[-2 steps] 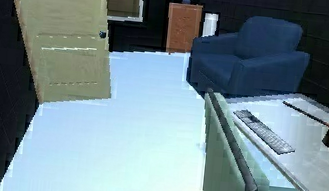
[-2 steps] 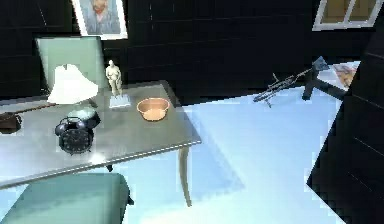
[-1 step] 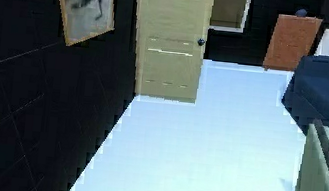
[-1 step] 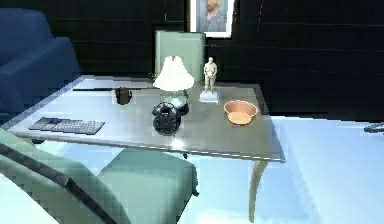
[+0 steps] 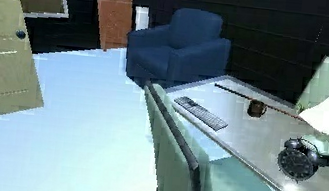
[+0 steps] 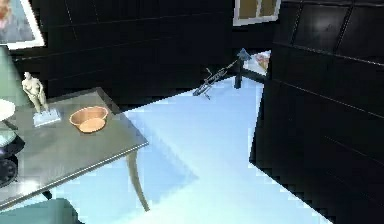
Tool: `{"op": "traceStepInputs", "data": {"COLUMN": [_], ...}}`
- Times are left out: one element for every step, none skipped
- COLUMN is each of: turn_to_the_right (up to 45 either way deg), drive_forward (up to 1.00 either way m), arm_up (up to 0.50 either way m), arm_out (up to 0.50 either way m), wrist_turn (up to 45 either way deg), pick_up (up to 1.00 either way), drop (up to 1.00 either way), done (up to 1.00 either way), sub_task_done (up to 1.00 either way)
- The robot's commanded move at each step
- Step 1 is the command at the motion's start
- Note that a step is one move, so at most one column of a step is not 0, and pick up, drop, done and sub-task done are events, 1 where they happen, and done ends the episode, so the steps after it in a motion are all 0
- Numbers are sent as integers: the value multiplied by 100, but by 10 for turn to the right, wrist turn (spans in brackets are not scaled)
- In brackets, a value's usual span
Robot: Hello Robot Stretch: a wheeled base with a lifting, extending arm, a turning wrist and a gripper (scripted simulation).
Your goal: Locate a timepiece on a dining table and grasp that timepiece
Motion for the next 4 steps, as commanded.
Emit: {"op": "traceStepInputs", "data": {"turn_to_the_right": [450, 210, 0, -450], "drive_forward": [0, 0, 60, 0], "arm_up": [0, 0, 0, 0], "arm_out": [0, 0, 0, 0], "wrist_turn": [0, 0, 0, 0], "pick_up": [0, 0, 0, 0], "drop": [0, 0, 0, 0], "done": [0, 0, 0, 0], "sub_task_done": [0, 0, 0, 0]}}
